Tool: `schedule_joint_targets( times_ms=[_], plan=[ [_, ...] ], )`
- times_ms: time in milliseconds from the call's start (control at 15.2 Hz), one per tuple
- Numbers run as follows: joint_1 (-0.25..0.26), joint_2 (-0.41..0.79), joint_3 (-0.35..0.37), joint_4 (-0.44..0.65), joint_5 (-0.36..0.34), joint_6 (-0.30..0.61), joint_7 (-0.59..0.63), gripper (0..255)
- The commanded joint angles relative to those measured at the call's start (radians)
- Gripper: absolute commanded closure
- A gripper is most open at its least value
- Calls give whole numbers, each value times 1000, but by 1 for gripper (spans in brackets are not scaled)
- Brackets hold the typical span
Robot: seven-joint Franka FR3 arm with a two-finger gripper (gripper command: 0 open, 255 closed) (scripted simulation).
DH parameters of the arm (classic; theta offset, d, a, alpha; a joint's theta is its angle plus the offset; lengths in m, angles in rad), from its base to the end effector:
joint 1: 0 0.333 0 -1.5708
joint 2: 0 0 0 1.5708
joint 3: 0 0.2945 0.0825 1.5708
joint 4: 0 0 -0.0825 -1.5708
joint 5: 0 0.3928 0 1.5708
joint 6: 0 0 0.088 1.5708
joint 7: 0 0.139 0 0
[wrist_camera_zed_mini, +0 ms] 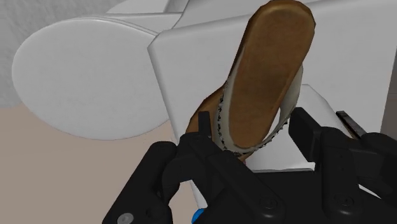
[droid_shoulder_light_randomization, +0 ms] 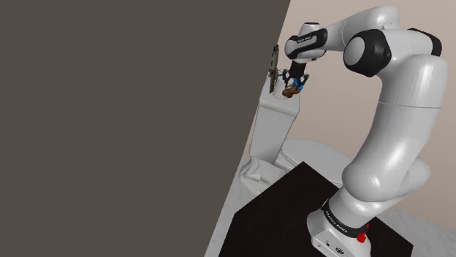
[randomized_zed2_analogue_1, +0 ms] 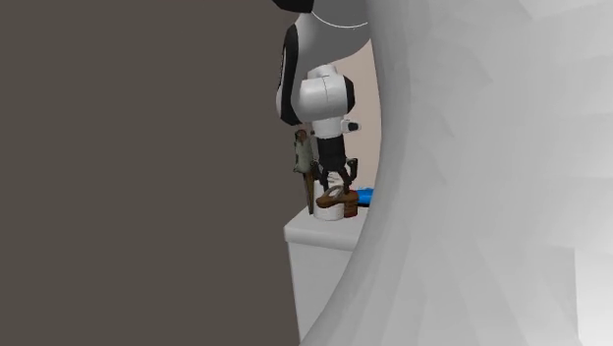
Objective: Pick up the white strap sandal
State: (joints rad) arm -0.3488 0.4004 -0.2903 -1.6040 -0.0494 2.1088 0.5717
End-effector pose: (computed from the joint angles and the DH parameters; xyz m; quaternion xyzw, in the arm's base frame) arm 0.5572 -0.3959 0.3634 0.8326 -0.5452 0.0572 0.0790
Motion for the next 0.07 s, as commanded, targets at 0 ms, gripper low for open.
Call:
schedule_joint_targets(
  times_ms=[0],
  plan=[
    [-1, -1, 0, 5, 0, -6, -1, 255]
  ],
)
